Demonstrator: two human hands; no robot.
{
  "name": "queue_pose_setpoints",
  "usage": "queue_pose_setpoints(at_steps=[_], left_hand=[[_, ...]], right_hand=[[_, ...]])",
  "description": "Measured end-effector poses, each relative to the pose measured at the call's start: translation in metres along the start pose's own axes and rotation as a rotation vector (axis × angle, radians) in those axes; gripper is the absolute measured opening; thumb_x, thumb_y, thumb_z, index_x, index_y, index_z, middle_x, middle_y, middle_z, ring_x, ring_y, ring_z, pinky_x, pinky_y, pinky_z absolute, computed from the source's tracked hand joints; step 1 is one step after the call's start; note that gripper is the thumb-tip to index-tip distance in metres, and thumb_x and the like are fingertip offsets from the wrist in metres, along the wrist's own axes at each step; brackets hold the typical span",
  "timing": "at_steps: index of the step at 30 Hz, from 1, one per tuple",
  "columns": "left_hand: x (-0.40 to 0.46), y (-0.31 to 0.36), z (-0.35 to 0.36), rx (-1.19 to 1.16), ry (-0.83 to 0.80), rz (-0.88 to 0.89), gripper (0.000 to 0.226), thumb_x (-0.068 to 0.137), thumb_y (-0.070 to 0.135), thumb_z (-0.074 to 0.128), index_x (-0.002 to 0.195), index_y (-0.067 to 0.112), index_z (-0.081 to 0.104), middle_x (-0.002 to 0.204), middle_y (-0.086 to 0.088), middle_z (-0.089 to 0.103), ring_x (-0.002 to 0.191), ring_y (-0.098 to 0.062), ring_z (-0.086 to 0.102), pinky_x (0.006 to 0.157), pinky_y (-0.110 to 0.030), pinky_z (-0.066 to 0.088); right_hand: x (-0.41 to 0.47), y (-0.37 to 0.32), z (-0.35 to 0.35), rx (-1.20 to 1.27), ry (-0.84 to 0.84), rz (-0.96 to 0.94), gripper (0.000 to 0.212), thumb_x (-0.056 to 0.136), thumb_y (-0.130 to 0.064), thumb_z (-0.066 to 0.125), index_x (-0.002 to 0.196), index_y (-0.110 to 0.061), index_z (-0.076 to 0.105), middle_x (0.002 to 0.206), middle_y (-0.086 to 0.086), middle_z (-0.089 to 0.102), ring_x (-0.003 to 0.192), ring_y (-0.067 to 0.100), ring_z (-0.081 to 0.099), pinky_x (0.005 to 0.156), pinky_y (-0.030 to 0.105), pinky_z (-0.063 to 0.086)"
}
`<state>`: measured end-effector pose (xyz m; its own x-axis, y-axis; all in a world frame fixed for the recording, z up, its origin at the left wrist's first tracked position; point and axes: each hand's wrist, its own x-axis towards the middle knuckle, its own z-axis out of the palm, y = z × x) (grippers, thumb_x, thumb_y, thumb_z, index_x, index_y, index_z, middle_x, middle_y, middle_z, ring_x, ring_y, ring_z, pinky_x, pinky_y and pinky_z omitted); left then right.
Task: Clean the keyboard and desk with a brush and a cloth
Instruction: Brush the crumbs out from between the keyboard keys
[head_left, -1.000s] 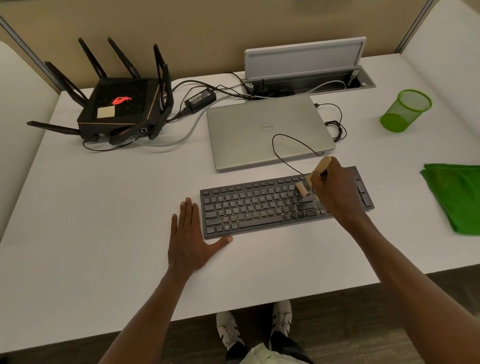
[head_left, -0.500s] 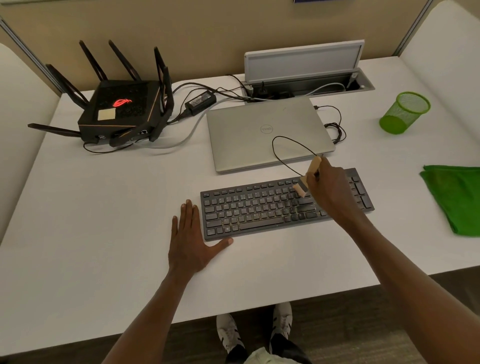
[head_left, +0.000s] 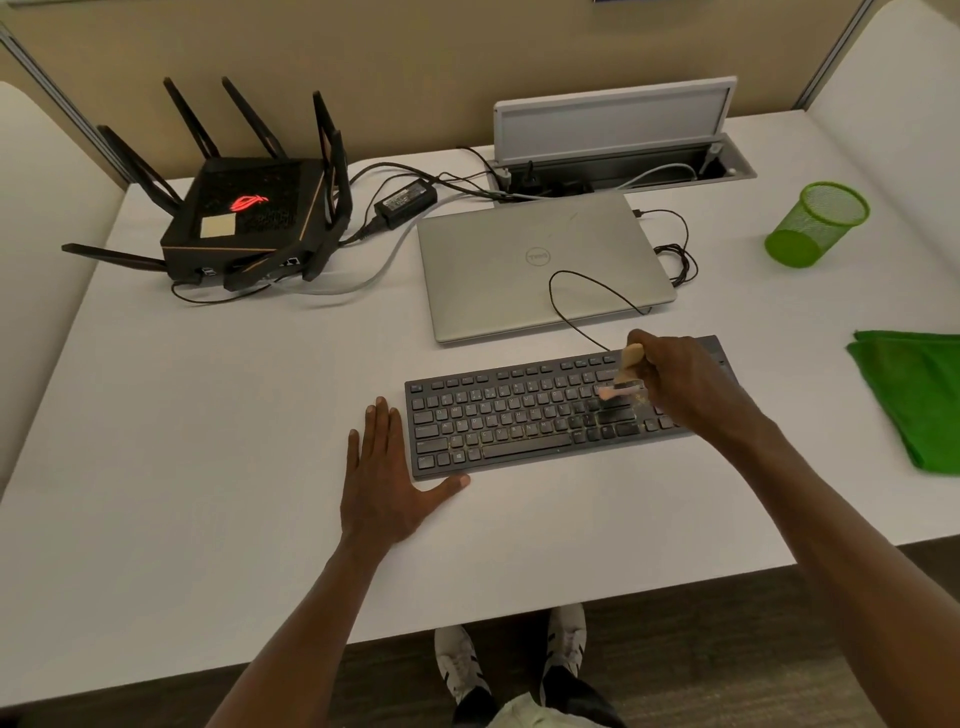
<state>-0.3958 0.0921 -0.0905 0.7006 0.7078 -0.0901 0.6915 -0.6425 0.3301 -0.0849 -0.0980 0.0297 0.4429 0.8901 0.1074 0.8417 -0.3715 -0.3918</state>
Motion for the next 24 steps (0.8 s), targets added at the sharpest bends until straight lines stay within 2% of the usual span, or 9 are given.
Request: queue_pose_setpoints(at_steps=[4,8,11,15,17,19,20,22,24], left_hand=[[0.000,0.000,0.001,-0.004,0.002,0.003,0.139,0.067,0.105,0.025,0.163,0.007,0.005,0.171,-0.006,-0.009,0.157,-0.017,-0.011,0.128,-0.043,0.001],[0.001,0.000,0.000,0.000,-0.007,-0.006,0.139,0.066,0.105,0.026,0.163,0.008,0.005,0.171,-0.005,-0.010,0.157,-0.016,-0.012,0.128,-0.042,-0.001],[0.001,0.000,0.000,0.006,-0.009,-0.010,0.139,0.066,0.105,0.025,0.163,0.008,0.004,0.171,-0.005,-0.010,0.157,-0.016,-0.013,0.128,-0.041,-0.002],[0.000,0.000,0.001,0.005,-0.008,-0.010,0.139,0.067,0.105,0.027,0.163,0.008,0.005,0.171,-0.005,-0.009,0.157,-0.016,-0.012,0.128,-0.042,-0.001],[0.001,0.000,0.001,0.005,0.000,-0.005,0.138,0.067,0.104,0.028,0.163,0.008,0.006,0.171,-0.006,-0.008,0.157,-0.016,-0.011,0.128,-0.043,0.000],[0.000,-0.001,0.001,0.006,-0.001,-0.005,0.138,0.067,0.104,0.028,0.163,0.008,0.007,0.171,-0.006,-0.007,0.157,-0.017,-0.011,0.128,-0.043,0.001],[0.000,-0.001,0.001,0.006,-0.003,-0.006,0.138,0.067,0.104,0.028,0.163,0.007,0.007,0.171,-0.006,-0.007,0.157,-0.017,-0.011,0.128,-0.044,0.002],[0.001,0.000,0.001,0.006,-0.006,-0.010,0.138,0.067,0.104,0.028,0.163,0.007,0.007,0.171,-0.006,-0.007,0.157,-0.017,-0.010,0.128,-0.044,0.002],[0.001,0.000,0.001,0.004,-0.004,-0.008,0.138,0.068,0.104,0.030,0.163,0.007,0.007,0.171,-0.006,-0.007,0.157,-0.017,-0.010,0.128,-0.043,0.001]], right_hand=[[0.002,0.002,-0.005,-0.028,0.075,-0.011,0.017,0.086,0.008,0.060,0.088,-0.009,0.058,0.067,0.004,0.065,0.053,0.019,0.052,0.049,0.023,0.035],[0.003,0.003,0.006,0.064,0.026,-0.028,0.022,0.088,0.008,0.057,0.085,-0.013,0.054,0.065,0.001,0.062,0.053,0.016,0.055,0.046,0.025,0.039],[0.000,0.015,0.002,0.009,0.015,0.020,0.021,0.087,0.008,0.060,0.084,-0.012,0.055,0.063,-0.002,0.057,0.050,0.008,0.048,0.048,0.019,0.031],[-0.002,0.020,-0.008,0.012,0.068,0.067,0.018,0.088,0.007,0.058,0.085,-0.011,0.056,0.064,-0.001,0.059,0.052,0.021,0.052,0.049,0.023,0.036],[0.002,0.014,-0.009,0.038,0.117,0.053,0.015,0.091,0.002,0.058,0.086,-0.012,0.056,0.063,-0.001,0.060,0.051,0.019,0.053,0.047,0.024,0.038],[0.007,0.006,-0.007,0.073,0.131,0.033,0.012,0.093,0.000,0.057,0.086,-0.010,0.057,0.060,-0.006,0.058,0.049,0.009,0.051,0.048,0.010,0.034],[0.009,0.001,-0.005,0.087,0.124,0.024,0.011,0.093,0.000,0.056,0.086,-0.008,0.058,0.060,-0.009,0.056,0.050,0.004,0.050,0.048,0.010,0.034],[0.012,-0.003,-0.001,0.095,0.077,0.007,0.012,0.093,0.001,0.055,0.088,-0.010,0.057,0.064,-0.005,0.060,0.053,0.006,0.053,0.049,0.012,0.033],[0.014,0.001,0.003,0.064,0.036,0.013,0.017,0.092,0.005,0.055,0.088,-0.011,0.055,0.068,-0.007,0.058,0.056,0.005,0.053,0.051,0.022,0.033]])
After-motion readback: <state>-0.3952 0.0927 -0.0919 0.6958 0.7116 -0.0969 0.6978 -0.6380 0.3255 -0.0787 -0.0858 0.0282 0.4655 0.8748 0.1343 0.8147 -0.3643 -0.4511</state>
